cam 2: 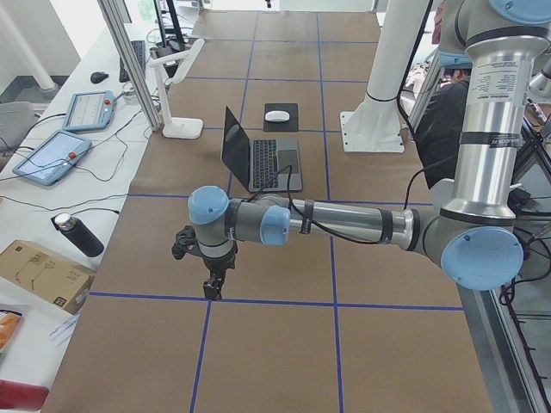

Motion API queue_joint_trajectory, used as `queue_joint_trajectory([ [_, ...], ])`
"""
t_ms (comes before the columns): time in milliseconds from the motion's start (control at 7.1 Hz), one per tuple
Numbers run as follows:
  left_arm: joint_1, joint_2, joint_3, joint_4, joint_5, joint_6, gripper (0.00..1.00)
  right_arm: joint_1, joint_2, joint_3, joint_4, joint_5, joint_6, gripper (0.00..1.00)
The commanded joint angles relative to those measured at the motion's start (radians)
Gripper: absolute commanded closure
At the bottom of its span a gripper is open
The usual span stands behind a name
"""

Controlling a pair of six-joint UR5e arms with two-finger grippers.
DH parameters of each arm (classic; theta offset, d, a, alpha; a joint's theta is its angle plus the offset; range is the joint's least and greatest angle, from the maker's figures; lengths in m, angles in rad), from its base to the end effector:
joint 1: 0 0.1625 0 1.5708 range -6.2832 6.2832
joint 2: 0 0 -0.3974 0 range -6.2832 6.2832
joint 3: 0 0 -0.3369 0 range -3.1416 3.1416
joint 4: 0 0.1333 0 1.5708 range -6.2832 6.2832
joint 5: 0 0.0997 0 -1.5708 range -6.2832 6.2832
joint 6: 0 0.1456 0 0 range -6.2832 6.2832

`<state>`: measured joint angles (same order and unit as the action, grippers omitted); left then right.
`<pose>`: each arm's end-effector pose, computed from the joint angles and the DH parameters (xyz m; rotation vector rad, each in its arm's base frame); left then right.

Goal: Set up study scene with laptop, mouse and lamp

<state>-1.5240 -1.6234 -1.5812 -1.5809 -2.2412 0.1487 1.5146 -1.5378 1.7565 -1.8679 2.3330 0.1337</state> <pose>-0.0210 -0.4664 0.6446 0.1046 0.6669 0.2125 0.0084 -0.4343 0.5994 -0.1465 -0.7516 0.1036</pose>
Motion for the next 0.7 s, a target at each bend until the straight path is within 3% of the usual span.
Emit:
queue_joint_trajectory([
  [0, -0.018, 0.002, 0.045, -0.002, 0.0, 0.012, 0.01, 0.01, -0.042, -0.002, 0.009, 0.017, -0.002, 0.01],
  [282, -0.016, 0.025, 0.052, -0.008, 0.002, 0.022, 0.01, 0.01, -0.054, 0.0, 0.016, 0.011, 0.0, 0.01],
  [563, -0.018, 0.034, -0.012, -0.001, -0.005, 0.008, 0.01, 0.012, -0.062, -0.002, 0.016, 0.005, -0.002, 0.01],
])
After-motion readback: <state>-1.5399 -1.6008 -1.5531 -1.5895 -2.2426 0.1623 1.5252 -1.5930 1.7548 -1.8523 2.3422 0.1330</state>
